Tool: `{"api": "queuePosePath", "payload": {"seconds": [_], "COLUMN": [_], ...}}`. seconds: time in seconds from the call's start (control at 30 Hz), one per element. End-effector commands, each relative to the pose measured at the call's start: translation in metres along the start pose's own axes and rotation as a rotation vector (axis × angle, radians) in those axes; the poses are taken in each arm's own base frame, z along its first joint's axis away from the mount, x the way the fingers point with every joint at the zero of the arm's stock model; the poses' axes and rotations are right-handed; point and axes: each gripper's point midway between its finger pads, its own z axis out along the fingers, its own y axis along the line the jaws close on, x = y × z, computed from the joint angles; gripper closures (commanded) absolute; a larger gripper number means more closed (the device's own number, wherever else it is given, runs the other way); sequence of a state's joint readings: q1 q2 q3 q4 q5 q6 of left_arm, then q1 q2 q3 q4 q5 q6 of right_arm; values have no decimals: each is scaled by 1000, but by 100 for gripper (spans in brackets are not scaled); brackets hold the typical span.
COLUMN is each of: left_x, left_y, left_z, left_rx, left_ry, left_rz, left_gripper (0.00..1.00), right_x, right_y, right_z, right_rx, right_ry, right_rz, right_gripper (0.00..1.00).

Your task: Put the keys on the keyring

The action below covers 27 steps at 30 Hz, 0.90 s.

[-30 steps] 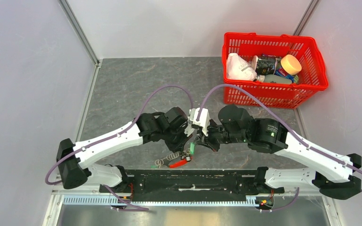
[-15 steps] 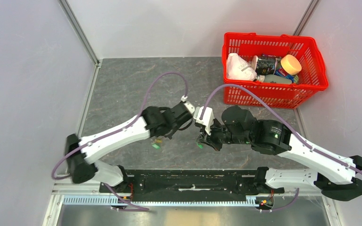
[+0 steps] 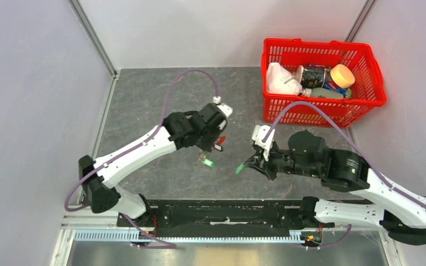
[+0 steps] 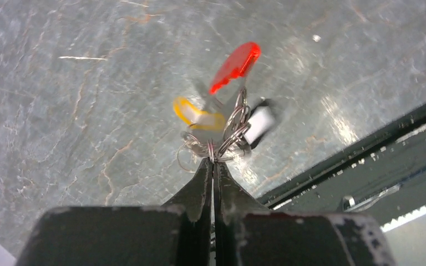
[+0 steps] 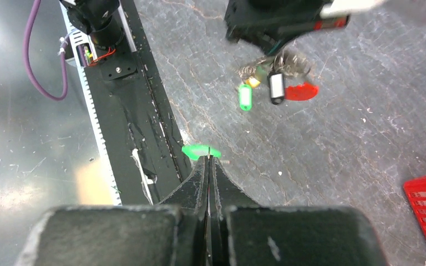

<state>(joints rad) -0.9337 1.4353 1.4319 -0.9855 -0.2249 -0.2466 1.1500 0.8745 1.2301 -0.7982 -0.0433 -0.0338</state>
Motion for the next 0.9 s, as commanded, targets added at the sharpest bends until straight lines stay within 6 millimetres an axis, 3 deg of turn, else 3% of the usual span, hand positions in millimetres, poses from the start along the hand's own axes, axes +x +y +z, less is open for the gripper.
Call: {"api": "queuePosePath", "payload": {"seconds": [0.0,0.03,0.07,0.2,0.53,0.87], "left_x": [10,11,8,-8,22,27], "left_y": [-14,-2,-4,-30,-63,-105], "left_z": [-5,-4,-11,-37,-39,-79], "left_rx": [-75,-84,-40,90,243,534], "left_ry": [69,81,75,-6,97,-1], "left_rz": [74,37,29,68,228,365], "left_gripper": [98,98,98,98,98,98], "right_x": [-5,-4,-4,-3,0,-9], "right_y": [-5,-4,-4,-2,8,33], "right_z": [-5,-5,-6,-8,1,-17], "right_rx": [35,35,30,19,-38,-183], "right_ry": [-37,-37,-39,-43,-16,-45], "right_rz": [18,21,22,23,17,-8], "right_gripper": [100,100,100,100,100,100]}}
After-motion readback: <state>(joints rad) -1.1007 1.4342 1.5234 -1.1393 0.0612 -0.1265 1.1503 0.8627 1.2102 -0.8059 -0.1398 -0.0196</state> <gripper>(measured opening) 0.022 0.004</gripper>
